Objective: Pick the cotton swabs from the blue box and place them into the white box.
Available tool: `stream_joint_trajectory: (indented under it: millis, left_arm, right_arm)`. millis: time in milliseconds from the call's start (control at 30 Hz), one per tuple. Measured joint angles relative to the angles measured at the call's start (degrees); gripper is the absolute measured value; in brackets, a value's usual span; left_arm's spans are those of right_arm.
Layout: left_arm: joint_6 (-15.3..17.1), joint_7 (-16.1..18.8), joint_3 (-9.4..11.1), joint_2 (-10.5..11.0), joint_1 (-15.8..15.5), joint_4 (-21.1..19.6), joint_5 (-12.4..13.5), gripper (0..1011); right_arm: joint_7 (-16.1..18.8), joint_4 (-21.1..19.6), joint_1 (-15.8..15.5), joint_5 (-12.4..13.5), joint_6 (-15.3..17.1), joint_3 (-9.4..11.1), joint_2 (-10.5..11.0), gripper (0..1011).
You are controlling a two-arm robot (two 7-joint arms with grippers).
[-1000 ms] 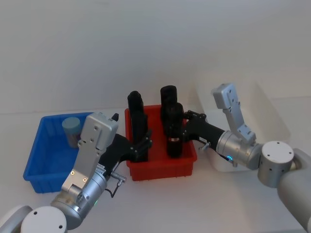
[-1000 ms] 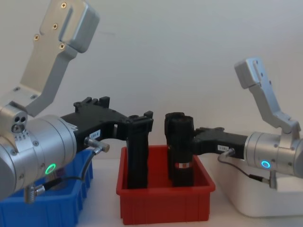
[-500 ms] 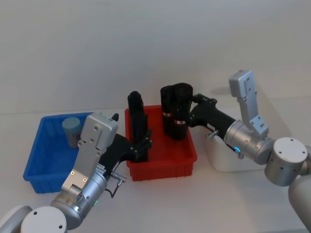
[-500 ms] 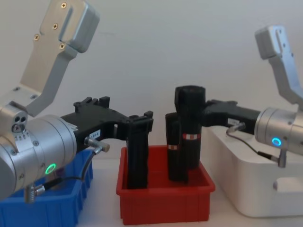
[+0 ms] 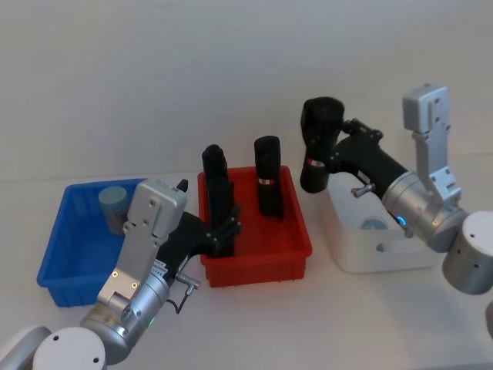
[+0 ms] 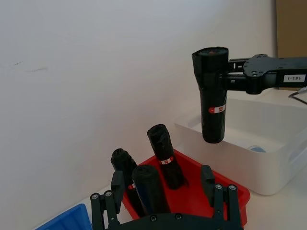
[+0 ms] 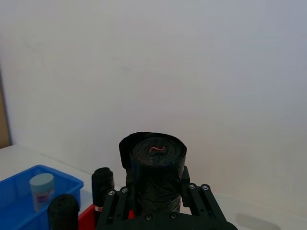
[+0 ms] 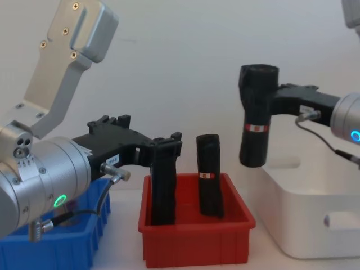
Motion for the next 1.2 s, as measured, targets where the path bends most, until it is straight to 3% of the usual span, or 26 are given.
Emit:
stream_joint_trajectory:
  millis: [333, 567, 867, 1200]
  left_arm:
    - [0.00, 0.00, 0.00, 0.00, 0.00, 0.00, 0.00, 1004]
    - [0.00, 0.00, 0.00, 0.00, 0.00, 0.00, 0.00, 1004]
    - [0.00, 0.00, 0.00, 0.00, 0.00, 0.00, 0.00, 1004]
    - [0.00, 0.00, 0.00, 0.00, 0.00, 0.00, 0.00, 1004]
  right_arm:
    - [-7.66, -8.34, -4.26, -0.14, 4.45, 1.90, 2.51, 503]
    - [-11.09, -11.22, -6.41, 0.21, 6.99, 3.11, 3.97, 503]
    - [-12.26, -10.72, -7.07, 1.36, 8.14, 3.95, 4.65, 503]
    - [-12.22, -6.47, -5.69, 2.13, 8.88, 4.15, 4.36, 503]
